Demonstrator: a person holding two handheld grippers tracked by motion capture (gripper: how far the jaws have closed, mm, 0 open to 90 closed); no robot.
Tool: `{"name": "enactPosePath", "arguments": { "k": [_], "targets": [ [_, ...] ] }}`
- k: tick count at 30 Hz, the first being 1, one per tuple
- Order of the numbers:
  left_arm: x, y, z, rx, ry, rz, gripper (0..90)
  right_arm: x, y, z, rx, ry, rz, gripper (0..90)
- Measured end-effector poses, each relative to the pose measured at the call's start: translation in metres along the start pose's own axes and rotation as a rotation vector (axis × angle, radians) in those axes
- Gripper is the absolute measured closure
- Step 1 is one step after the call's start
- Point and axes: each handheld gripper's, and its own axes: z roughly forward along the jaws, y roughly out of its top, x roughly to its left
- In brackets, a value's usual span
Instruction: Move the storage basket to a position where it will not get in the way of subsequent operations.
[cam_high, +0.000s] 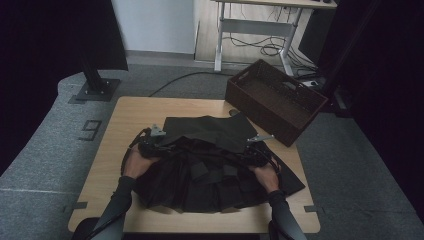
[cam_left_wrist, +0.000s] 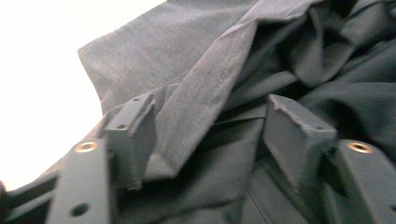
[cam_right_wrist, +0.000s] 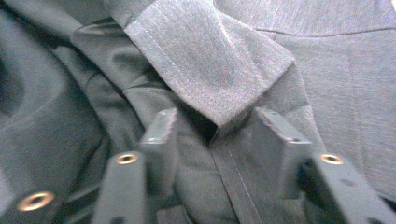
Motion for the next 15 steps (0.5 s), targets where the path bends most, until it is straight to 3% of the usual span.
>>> {"name": "enactPosePath", "arguments": {
  "k": [2, 4, 6, 8, 11, 15],
  "targets": [
    [0.0, 0.001, 0.007, 0.025, 0.015, 0.015, 47.9, -0.002, 0.0, 0.004, 0.0, 0.004, 0.014, 67.3],
    [0.0, 0.003, 0.013, 0.048, 0.04, 0.02, 62.2, -0.002, 0.001, 0.007, 0.0, 0.003, 0.016, 81.0],
    [0.002, 0.004, 0.014, 0.048, 0.038, -0.003, 75.9, -0.002, 0.001, 0.007, -0.005, 0.0, 0.02, 87.7],
    [0.002, 0.004, 0.012, 0.041, 0.037, -0.008, 88.3, -0.002, 0.001, 0.003, -0.018, -0.01, 0.013, 88.5],
    [0.002, 0.006, 0.002, 0.015, 0.028, -0.01, 88.6, -0.002, 0.002, -0.008, -0.041, -0.016, 0.002, 88.8],
    [-0.002, 0.012, -0.029, -0.055, 0.015, -0.016, 88.6, -0.001, 0.002, -0.035, -0.086, -0.014, -0.019, 88.8]
  ]
}}
